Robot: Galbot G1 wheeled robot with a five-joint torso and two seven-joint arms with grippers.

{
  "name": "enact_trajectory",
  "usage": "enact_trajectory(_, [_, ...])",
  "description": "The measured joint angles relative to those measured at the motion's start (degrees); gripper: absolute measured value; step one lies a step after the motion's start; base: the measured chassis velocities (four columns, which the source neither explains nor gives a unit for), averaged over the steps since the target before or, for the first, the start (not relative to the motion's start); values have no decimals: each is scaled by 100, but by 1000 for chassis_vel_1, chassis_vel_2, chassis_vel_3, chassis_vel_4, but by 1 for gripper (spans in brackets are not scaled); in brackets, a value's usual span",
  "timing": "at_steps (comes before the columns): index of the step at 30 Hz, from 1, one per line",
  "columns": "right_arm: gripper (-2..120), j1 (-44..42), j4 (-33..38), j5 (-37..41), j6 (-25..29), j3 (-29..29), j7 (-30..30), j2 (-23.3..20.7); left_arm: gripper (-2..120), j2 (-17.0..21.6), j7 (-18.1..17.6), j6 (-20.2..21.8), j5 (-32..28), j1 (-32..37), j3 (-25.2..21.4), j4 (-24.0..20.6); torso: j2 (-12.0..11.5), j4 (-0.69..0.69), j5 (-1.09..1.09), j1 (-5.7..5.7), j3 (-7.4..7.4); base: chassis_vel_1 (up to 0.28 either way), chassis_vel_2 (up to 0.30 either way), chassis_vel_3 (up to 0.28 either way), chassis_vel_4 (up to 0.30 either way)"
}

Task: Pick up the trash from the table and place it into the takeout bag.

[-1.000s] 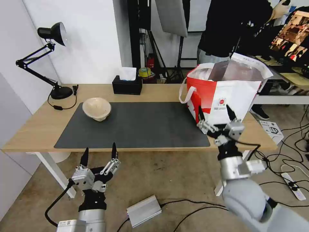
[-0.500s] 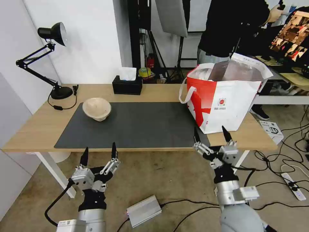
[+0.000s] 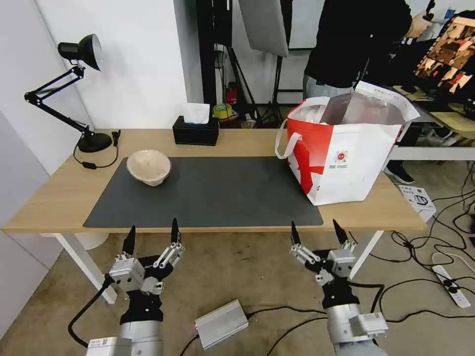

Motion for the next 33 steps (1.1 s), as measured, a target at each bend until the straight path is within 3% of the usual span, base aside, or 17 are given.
enact_trajectory(33, [100, -307, -84, -139, -36, 173, 31, 146, 100, 5, -12, -28, -2, 26, 9, -26, 0, 0, 0, 0, 0, 0, 0, 0, 0])
